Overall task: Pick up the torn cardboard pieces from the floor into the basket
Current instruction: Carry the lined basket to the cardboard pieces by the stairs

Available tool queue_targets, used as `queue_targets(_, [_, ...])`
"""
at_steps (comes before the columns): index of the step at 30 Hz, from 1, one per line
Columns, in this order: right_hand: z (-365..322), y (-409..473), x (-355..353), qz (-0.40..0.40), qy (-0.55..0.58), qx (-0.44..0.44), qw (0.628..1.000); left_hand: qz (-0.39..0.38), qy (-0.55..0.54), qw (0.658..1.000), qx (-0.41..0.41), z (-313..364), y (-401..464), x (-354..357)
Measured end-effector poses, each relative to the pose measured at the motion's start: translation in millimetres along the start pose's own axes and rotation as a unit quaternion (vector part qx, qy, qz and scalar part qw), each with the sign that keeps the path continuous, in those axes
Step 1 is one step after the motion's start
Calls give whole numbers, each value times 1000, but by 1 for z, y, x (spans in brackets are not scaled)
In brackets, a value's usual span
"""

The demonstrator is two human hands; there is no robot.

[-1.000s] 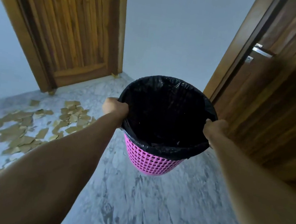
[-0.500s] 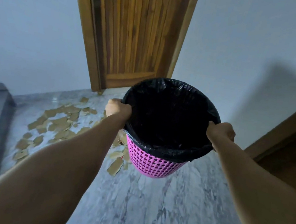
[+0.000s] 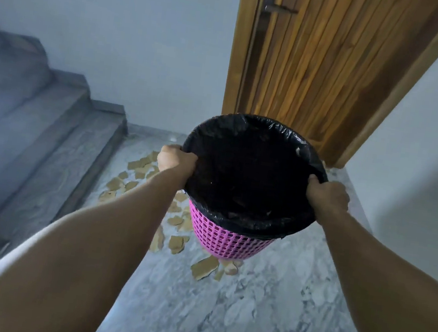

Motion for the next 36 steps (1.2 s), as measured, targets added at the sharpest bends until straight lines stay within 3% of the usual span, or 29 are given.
queue_targets(14, [-62,-22,218,-168,-70,-45,982,157,-14,977,-143,-125,100,-97])
queue_targets(18, [-64,-46,295,-244,-130,-51,960,170,-8,963,-209,-181,131,-126])
queue_targets(22, [-50,-71,385,-329,-150,-14,932,131,13,954,-269,-252,166,-147])
queue_targets(31, [78,-113,584,-488,-121,101,858,91,57,928,-358,-470,225,-132])
queue_targets(36, [180,-121,704,-547,-114,77,826,108,14,904,-412,-596,239,-91])
Point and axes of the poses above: each hand's wrist, its own y-axis towards the middle knuckle, its own x-axis out of the palm, z = x × y, the point moved 3 cm from there along y, towards the middle knuckle, and after that the axes turned 15 degrees about y, right-handed, at the moved point
